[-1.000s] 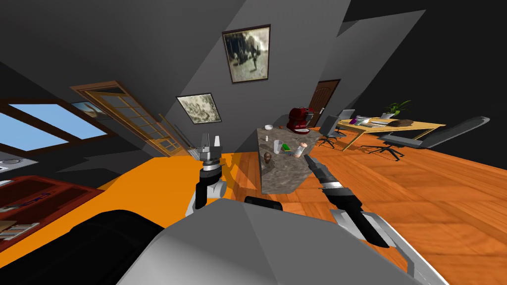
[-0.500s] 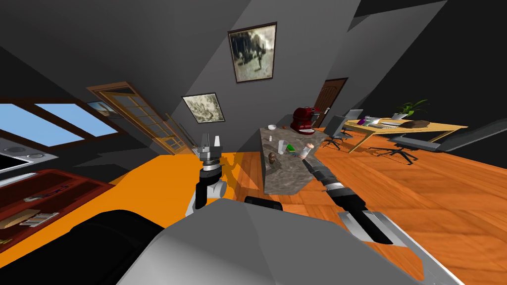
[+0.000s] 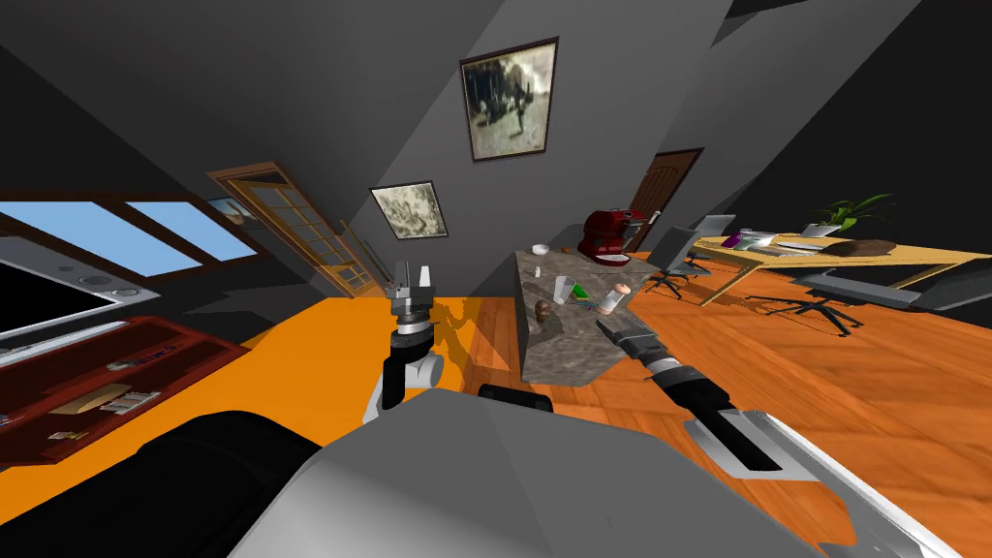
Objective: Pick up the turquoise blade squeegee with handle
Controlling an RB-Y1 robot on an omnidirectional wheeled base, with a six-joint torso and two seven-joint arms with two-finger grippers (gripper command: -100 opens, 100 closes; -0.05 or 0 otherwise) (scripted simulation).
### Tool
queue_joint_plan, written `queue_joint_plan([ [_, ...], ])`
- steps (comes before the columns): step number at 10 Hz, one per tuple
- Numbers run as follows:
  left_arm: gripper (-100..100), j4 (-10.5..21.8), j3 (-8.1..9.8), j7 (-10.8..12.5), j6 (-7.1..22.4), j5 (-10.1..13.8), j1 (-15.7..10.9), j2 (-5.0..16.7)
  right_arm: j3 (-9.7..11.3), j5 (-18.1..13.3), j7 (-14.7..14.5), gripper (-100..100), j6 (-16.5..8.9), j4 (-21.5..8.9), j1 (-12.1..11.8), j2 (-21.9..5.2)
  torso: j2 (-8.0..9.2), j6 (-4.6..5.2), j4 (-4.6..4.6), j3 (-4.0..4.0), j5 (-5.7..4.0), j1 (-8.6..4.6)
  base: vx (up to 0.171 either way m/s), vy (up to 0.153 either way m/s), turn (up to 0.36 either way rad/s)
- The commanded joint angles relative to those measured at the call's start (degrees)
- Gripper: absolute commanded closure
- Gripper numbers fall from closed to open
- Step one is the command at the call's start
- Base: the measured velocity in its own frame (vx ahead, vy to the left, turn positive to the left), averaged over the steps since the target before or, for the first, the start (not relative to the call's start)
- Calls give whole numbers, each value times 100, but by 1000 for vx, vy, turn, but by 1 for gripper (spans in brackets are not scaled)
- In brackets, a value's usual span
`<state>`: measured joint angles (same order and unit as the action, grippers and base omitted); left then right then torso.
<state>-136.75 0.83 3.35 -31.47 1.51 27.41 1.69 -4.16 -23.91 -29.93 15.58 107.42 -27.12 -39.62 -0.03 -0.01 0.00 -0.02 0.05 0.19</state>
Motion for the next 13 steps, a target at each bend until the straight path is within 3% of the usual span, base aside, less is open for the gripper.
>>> queue_joint_plan([
  [1,0,0,0,0,0,0,0,0,23,-286,-286,-100,-38,-286,110,-286,0,0,0,0,0,0,15,62,163],
  [4,0,0,0,0,0,0,0,0,21,-474,-438,-100,-46,-541,177,-471,0,0,0,0,-2,-9,8,28,72],
  [7,0,0,0,0,0,0,0,0,32,-1009,-841,-100,-39,-1138,406,-975,-2,-1,0,-1,-2,-10,14,34,179],
  [8,0,0,0,0,0,0,0,0,32,-1019,-841,-100,-39,-1227,406,-975,-5,0,-1,-3,-1,-6,17,23,60],
  [10,0,0,0,0,0,0,0,0,52,-1385,-1079,-100,-14,-1665,568,-1268,-1,1,0,-1,-3,-13,13,21,175],
  [13,0,0,1,0,0,0,0,1,64,-1565,-1189,-100,3,-1947,651,-1399,-1,1,0,0,-4,-16,13,8,97],
])
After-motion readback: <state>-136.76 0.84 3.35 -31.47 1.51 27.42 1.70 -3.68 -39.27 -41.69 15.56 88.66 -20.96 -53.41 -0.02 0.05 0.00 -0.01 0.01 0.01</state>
